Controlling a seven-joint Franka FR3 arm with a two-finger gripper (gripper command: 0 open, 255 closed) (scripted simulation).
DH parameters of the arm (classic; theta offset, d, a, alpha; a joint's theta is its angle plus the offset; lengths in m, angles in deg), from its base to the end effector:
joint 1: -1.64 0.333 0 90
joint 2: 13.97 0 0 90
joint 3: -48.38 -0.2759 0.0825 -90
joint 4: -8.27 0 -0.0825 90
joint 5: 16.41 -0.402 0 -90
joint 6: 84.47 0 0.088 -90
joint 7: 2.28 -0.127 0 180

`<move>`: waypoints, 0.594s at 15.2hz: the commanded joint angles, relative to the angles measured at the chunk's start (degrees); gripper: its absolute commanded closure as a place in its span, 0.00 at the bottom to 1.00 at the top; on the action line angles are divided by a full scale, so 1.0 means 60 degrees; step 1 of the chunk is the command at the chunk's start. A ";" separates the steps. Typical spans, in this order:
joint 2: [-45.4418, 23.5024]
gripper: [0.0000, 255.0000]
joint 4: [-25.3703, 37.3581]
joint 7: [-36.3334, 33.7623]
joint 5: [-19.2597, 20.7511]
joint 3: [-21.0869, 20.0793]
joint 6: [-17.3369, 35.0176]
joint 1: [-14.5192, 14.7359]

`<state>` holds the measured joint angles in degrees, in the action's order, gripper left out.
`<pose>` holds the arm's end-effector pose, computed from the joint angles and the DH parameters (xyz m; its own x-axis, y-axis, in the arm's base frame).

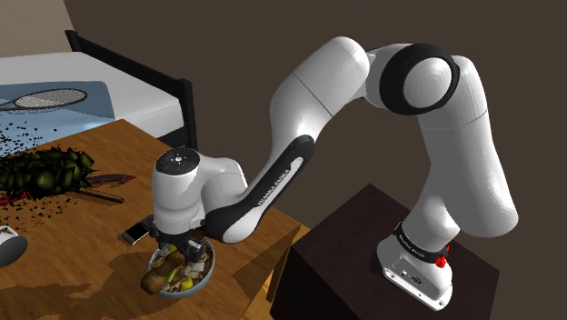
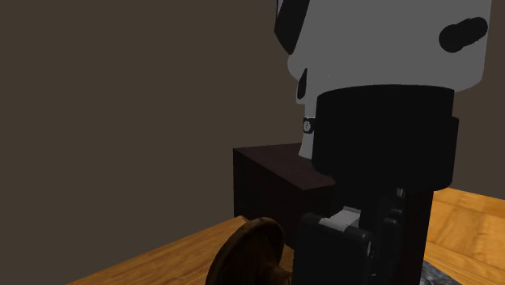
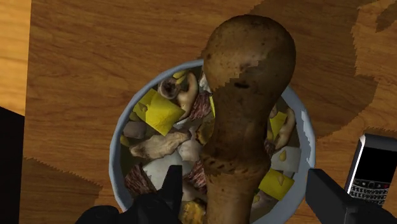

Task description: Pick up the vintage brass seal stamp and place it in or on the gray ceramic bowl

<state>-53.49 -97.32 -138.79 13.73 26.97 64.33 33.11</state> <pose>0.3837 0.5151 0.1183 0.4390 -0.8980 -0.0298 -0.8895 -0.4297 -0.1554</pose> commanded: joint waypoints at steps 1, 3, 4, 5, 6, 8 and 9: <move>0.0000 0.00 0.0002 -0.0001 0.0000 -0.0001 0.0001 0.0001; 0.0001 0.00 0.0003 0.0000 0.0000 -0.0001 0.0000 0.0002; 0.0001 0.00 0.0000 0.0002 0.0000 -0.0001 0.0002 -0.0001; 0.0289 0.00 -0.0144 0.0078 -0.0124 -0.0136 -0.0145 -0.0106; 0.0573 0.00 -0.0276 0.0159 -0.0255 -0.0274 -0.0298 -0.0213; 0.1070 0.00 -0.0479 0.0319 -0.0513 -0.0522 -0.0585 -0.0404; 0.1071 0.00 -0.0479 0.0320 -0.0514 -0.0521 -0.0585 -0.0403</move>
<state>-47.63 -100.02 -137.20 11.00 24.15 61.24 31.00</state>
